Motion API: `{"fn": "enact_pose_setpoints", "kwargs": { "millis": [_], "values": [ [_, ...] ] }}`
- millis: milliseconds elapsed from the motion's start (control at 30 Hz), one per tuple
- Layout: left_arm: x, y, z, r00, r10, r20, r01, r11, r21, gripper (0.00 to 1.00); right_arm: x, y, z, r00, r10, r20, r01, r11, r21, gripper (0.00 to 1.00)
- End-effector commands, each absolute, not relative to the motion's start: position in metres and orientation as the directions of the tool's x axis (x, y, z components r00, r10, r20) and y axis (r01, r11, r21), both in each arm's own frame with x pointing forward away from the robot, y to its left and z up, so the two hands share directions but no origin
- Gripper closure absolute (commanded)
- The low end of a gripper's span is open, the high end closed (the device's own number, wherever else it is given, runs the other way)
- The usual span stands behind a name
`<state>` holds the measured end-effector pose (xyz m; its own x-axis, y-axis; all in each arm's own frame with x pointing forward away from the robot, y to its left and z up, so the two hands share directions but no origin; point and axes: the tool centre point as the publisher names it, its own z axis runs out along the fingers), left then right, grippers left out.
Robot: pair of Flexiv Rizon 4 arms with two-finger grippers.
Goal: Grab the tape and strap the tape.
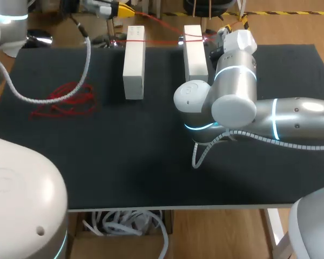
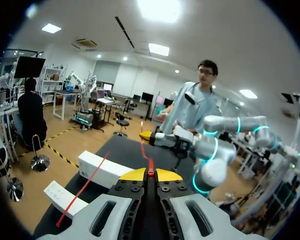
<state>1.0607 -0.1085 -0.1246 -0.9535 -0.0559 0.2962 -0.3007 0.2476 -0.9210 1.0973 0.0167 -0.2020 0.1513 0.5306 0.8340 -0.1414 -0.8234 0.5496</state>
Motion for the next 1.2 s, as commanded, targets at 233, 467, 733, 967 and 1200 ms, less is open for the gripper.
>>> {"fn": "enact_pose_setpoints", "kwargs": {
  "millis": [233,467,733,967,1200],
  "values": [
    [1.065,-0.109,-0.119,-0.879,-0.148,0.453,-0.411,0.715,-0.566,1.00,1.097,0.017,-0.199,0.157,0.530,0.833,-0.139,-0.823,0.550,1.00],
    [1.065,-0.109,-0.119,-0.879,-0.148,0.453,-0.411,0.715,-0.566,1.00,1.097,0.017,-0.199,0.157,0.530,0.833,-0.139,-0.823,0.550,1.00],
    [1.086,-0.109,-0.116,-0.916,-0.279,0.289,-0.376,0.849,-0.372,1.00,1.097,0.017,-0.199,0.157,0.530,0.833,-0.139,-0.823,0.550,1.00],
    [1.107,-0.121,-0.110,-0.955,-0.267,0.129,-0.291,0.927,-0.237,1.00,1.097,0.017,-0.199,0.157,0.530,0.833,-0.139,-0.823,0.550,1.00],
    [1.117,-0.138,-0.115,-0.974,-0.216,0.062,-0.224,0.950,-0.218,1.00,1.097,0.017,-0.199,0.157,0.530,0.833,-0.139,-0.823,0.550,1.00]
  ]
}}
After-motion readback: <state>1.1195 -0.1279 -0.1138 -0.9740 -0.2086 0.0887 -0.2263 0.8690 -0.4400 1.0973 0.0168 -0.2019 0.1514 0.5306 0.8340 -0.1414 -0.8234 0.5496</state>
